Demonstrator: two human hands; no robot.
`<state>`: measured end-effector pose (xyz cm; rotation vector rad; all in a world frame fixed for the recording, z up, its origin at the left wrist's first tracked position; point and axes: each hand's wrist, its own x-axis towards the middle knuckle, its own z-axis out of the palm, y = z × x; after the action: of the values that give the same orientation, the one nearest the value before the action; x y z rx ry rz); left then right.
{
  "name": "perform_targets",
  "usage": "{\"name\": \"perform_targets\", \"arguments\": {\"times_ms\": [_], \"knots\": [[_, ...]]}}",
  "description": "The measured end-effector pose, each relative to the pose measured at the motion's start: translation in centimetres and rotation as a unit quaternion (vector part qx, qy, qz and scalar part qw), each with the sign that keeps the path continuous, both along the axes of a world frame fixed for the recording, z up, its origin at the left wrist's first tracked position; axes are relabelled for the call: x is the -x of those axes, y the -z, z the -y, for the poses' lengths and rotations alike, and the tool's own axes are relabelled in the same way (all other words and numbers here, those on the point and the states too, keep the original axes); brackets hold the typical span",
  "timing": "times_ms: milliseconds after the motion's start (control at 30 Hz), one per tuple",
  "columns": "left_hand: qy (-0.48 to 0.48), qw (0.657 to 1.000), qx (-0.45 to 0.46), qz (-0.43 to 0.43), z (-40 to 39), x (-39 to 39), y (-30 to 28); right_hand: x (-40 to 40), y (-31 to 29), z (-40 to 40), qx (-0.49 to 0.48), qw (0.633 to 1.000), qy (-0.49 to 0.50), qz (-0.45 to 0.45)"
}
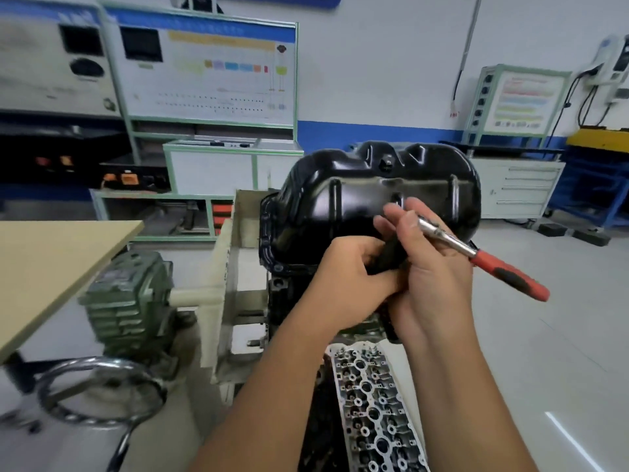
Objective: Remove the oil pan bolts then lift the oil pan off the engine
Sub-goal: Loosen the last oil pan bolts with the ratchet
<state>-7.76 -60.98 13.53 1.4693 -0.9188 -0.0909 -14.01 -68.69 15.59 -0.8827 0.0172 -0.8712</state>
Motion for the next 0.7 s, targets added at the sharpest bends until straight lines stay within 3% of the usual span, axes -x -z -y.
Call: {"name": "perform_targets", "arguments": {"times_ms": [167,267,400,567,700], "knots": [[-0.055,0.998,-0.02,0.001,-7.2,-1.5,-0.2,-1.7,-2.7,-5.0,0.011,0.998,-0.032,0.044],[-0.154,0.984,-0.081,0.027,-12.1,-2.7,0.9,-3.2,-3.9,-8.1,-0.033,0.99,-0.079,0.112],[-0.312,0.946,-0.091,-0.016,-21.9,-4.6,4.2,-6.1,-5.4,-13.1,-0.059,0.981,-0.122,0.14],[-0.54,0.832,-0.111,-0.063,-38.4,-5.0,7.7,-9.6,-3.0,-23.0,-0.086,0.967,-0.229,0.066],[-0.678,0.697,-0.219,-0.078,-50.4,-2.6,9.8,-10.7,0.7,-29.3,-0.158,0.928,-0.337,-0.021]]}}
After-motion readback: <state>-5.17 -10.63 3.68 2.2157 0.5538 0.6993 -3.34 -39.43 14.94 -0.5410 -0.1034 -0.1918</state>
